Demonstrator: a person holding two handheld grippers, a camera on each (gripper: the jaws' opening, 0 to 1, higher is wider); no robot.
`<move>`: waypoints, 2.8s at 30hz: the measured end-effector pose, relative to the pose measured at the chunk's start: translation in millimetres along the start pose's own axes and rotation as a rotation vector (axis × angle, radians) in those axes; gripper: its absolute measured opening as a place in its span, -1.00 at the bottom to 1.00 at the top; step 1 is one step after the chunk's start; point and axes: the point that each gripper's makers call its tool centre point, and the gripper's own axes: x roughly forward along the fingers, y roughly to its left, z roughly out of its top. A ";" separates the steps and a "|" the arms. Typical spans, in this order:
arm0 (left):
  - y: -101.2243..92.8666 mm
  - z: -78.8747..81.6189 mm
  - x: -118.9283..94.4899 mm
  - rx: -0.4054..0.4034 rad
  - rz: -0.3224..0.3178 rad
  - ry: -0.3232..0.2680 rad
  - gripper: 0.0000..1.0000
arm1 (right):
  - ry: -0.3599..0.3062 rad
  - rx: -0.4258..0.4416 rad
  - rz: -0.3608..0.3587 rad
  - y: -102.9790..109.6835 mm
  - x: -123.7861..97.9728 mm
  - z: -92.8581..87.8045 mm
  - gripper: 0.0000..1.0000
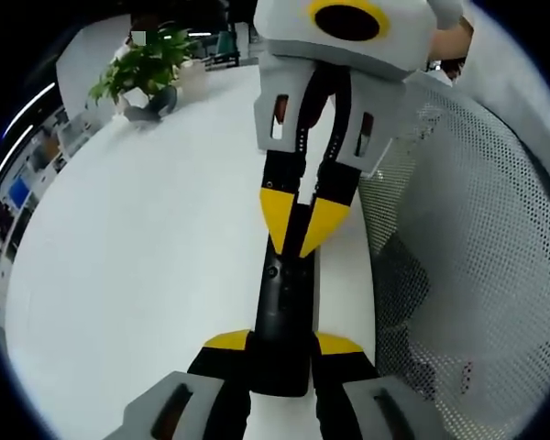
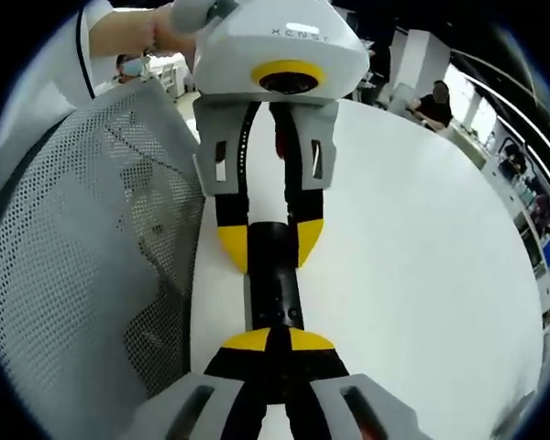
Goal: Press the specified remote control buttons in sequence, fully releasing each button before pressing the next.
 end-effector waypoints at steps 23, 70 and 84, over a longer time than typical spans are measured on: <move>-0.5 0.0 0.7 0.004 0.001 0.041 -0.51 | 0.045 0.021 0.000 -3.6 3.2 0.9 -1.00; -1.0 -0.3 0.3 0.011 0.000 0.065 -0.51 | 0.049 0.110 0.026 -2.4 -8.8 -17.9 -1.00; -0.5 0.2 0.4 0.021 -0.008 0.051 -0.51 | 0.035 0.133 0.002 -5.1 -5.9 -14.5 -1.00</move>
